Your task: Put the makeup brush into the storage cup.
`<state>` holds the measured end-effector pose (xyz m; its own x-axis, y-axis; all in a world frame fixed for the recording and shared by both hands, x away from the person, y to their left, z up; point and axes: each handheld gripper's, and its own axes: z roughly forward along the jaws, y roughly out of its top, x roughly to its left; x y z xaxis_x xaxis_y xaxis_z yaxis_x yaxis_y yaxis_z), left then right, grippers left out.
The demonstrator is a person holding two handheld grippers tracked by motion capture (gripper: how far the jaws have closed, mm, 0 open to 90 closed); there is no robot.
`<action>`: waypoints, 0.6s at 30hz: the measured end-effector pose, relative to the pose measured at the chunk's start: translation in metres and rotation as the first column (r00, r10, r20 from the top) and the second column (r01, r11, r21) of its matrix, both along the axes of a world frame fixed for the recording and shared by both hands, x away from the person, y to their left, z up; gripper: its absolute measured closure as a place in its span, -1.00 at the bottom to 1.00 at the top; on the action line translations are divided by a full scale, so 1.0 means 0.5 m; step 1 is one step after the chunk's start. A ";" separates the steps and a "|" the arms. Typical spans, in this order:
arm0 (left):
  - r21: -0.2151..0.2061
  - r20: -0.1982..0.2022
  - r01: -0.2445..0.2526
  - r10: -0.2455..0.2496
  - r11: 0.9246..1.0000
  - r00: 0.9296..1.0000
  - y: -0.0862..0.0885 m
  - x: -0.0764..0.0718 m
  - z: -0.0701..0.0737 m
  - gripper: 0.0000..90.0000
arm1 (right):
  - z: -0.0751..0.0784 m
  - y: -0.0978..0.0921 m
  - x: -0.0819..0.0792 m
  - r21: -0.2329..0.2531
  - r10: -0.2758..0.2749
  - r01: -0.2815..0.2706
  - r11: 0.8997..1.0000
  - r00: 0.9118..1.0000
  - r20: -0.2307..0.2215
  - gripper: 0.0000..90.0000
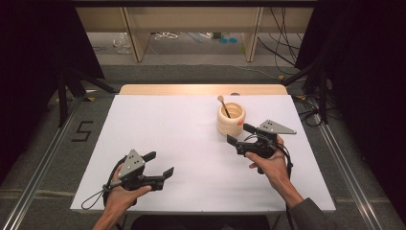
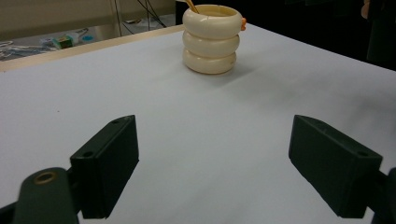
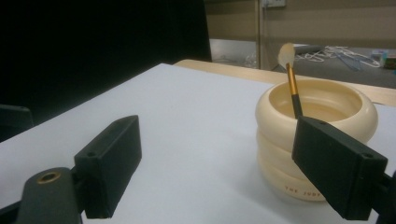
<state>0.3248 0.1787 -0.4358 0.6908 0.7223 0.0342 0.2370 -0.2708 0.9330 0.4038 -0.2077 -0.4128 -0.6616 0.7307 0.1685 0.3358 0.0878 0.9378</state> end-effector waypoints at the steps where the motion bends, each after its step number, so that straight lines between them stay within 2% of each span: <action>1: -0.001 0.005 0.009 -0.009 1.000 1.000 0.000 0.001 0.000 -0.65 | 0.000 0.000 -0.003 0.009 0.013 -0.013 1.000 1.000 -0.010 -0.64; 2: 0.067 0.061 0.040 -0.044 0.997 0.997 0.008 0.011 0.005 -0.65 | -0.001 0.002 -0.005 0.018 0.009 -0.009 1.000 1.000 0.002 -0.64; 3: 0.010 0.011 0.011 -0.011 1.000 1.000 0.001 0.002 0.000 -0.65 | -0.001 0.000 -0.009 0.007 0.013 -0.013 1.000 1.000 -0.007 -0.64; 5: 0.005 0.008 0.008 -0.008 1.000 1.000 0.001 0.002 0.000 -0.65 | -0.005 0.002 -0.015 0.011 0.020 -0.020 1.000 1.000 -0.016 -0.65; 6: 0.002 0.006 0.007 -0.007 1.000 1.000 0.001 0.001 0.000 -0.65 | -0.008 0.002 -0.016 0.007 0.023 -0.023 1.000 1.000 -0.005 -0.64; 7: -0.004 0.002 0.005 -0.005 1.000 1.000 0.000 0.001 0.000 -0.65 | -0.011 0.005 -0.018 0.021 0.025 -0.024 0.999 1.000 -0.014 -0.64; 8: 0.114 0.123 0.037 -0.051 0.993 0.991 0.015 0.019 0.009 -0.65 | -0.012 0.004 -0.019 0.013 0.026 -0.026 1.000 1.000 -0.006 -0.65; 9: -0.032 -0.023 -0.014 0.013 0.999 1.000 -0.003 -0.005 -0.001 -0.65 | -0.013 0.005 -0.022 0.018 0.029 -0.029 0.999 0.999 -0.015 -0.65; 10: -0.011 -0.003 -0.002 0.002 1.000 1.000 0.000 -0.002 0.001 -0.65 | -0.014 0.006 -0.024 0.012 0.023 -0.023 1.000 1.000 -0.020 -0.65; 11: -0.013 -0.004 -0.001 0.001 1.000 1.000 0.000 -0.002 0.002 -0.65 | -0.014 0.005 -0.025 0.003 0.021 -0.020 1.000 1.000 -0.014 -0.64; 13: -0.012 0.003 0.001 -0.001 1.000 1.000 0.000 -0.003 0.003 -0.65 | -0.014 0.006 -0.031 0.004 0.021 -0.021 1.000 0.999 -0.030 -0.65; 15: -0.014 0.001 -0.002 0.002 1.000 1.000 0.000 -0.002 0.003 -0.65 | -0.016 0.007 -0.034 0.017 0.027 -0.026 1.000 0.999 -0.022 -0.65; 16: -0.017 -0.002 -0.004 0.004 1.000 1.000 -0.001 -0.003 0.002 -0.65 | -0.014 0.006 -0.038 0.000 0.027 -0.027 1.000 0.999 -0.030 -0.65; 18: -0.017 0.000 -0.002 0.002 1.000 1.000 -0.001 -0.002 0.003 -0.65 | -0.013 0.006 -0.042 0.004 0.026 -0.026 1.000 0.999 -0.021 -0.64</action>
